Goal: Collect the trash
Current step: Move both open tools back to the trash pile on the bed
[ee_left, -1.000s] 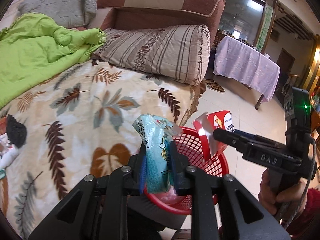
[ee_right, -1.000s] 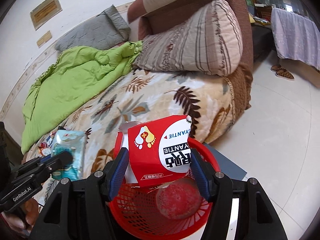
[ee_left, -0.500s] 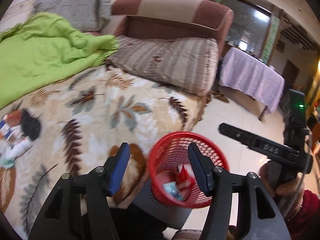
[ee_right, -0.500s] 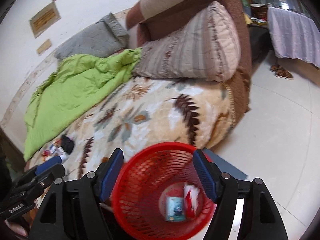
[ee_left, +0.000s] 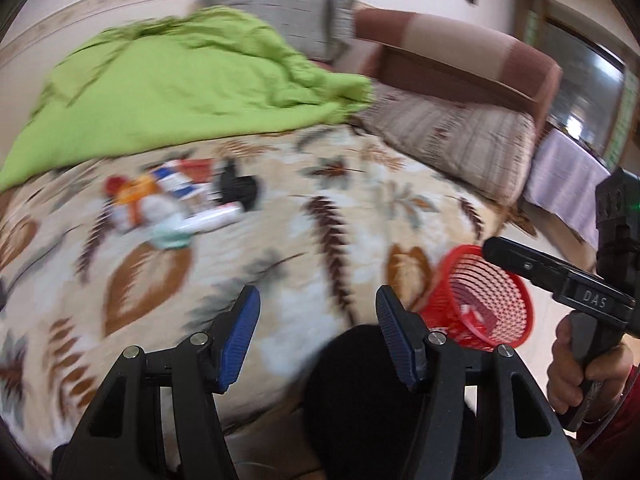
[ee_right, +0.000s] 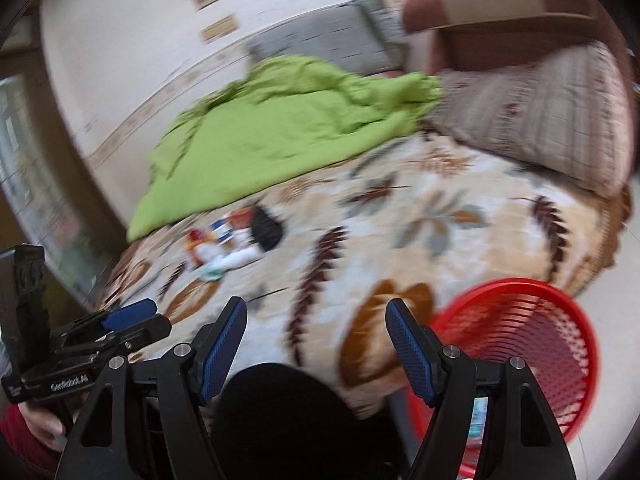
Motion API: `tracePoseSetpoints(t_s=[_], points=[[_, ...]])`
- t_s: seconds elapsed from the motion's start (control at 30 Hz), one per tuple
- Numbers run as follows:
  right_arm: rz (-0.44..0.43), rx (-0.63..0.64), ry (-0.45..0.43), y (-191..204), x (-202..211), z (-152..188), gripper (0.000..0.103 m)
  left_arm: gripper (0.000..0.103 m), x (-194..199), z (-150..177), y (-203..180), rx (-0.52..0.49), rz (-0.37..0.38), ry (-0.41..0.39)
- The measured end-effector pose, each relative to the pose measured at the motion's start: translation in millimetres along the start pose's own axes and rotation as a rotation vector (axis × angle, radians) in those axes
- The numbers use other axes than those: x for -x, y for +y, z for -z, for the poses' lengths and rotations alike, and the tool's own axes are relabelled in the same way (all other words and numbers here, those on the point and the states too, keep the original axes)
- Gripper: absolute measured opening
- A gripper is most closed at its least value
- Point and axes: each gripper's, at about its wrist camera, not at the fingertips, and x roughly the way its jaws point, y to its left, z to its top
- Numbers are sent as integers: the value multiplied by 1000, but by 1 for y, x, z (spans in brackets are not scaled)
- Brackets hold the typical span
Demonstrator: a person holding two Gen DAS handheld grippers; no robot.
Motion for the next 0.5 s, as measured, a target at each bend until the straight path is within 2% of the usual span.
tracePoseSetpoints(t_s=[0.27,0.5], points=[[-49,114,57,55,-32,-3,76,59,28,9,82,176,-93,-56],[-66,144,93,78,-62,-25,76,59,20,8,116,248,-109,-59]])
